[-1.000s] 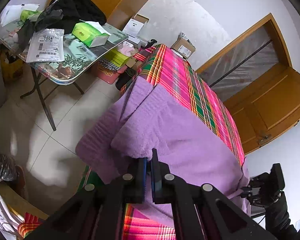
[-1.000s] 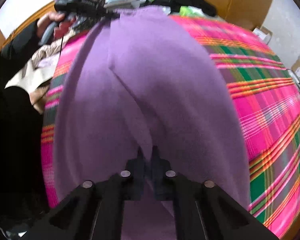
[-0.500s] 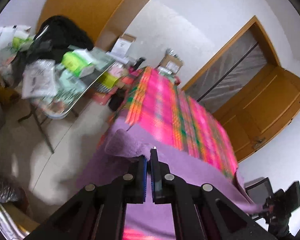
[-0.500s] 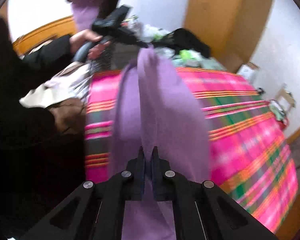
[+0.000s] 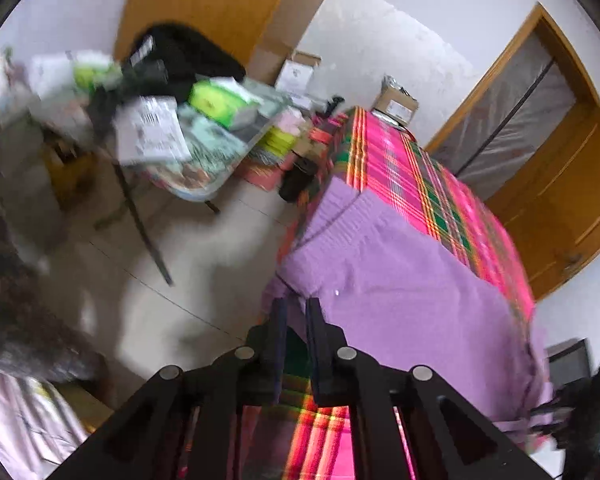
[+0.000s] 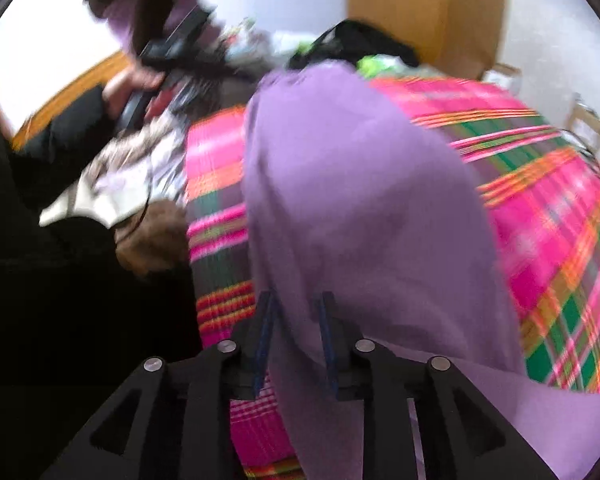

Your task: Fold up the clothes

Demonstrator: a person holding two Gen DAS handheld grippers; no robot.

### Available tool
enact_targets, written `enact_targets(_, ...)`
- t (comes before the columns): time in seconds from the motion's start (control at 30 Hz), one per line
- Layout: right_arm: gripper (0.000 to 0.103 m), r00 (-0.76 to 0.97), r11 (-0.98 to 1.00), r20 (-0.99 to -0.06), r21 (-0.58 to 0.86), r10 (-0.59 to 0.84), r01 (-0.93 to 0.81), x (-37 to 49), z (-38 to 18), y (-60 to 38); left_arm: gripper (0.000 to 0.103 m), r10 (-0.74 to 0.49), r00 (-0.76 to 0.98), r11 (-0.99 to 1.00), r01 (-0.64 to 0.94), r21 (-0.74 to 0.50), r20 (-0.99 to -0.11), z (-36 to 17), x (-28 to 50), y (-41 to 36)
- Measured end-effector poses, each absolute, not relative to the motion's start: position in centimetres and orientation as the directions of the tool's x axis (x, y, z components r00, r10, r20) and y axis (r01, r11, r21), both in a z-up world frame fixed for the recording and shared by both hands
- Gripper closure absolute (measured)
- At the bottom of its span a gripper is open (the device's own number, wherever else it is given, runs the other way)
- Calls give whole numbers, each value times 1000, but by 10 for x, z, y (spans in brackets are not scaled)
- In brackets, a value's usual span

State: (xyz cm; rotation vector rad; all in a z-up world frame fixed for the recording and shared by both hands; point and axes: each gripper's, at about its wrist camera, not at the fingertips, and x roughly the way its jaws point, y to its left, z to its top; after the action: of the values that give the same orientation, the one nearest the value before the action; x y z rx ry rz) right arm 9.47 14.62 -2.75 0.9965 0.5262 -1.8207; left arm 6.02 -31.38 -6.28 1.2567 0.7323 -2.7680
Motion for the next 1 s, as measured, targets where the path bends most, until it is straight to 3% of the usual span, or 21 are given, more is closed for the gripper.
enact_targets(0.2,70,-446,-726,-770,32,-457,687,66,-26,188,94,245,-713,-920,42,-390,-657,-38,52,-251)
enact_targets(0.33,70,-399,-804,-845,59,-356,592,59,-55,204,94,346,-662,-925,-120,-361,-665,-42,36,-185)
enact_targets(0.53,70,-544,-874,-775,22,-322,485,69,-24,244,94,432,-577,-902,-271,-336,-693,-54,26,-114)
enact_targets(0.67,69,-626,-962,-752,35,-203,271,49,-12,296,94,436,-554,-898,-320,-302,-709,-60,24,-88)
enact_targets(0.8,69,-614,-987,-776,155,-142,32,18,-21,352,94,428,-527,-900,-328,-288,-735,-73,21,-74)
enact_targets(1.0,69,-531,-977,-843,177,-87,-122,-16,-36,365,92,410,-538,-907,-325,-268,-736,-80,30,-68)
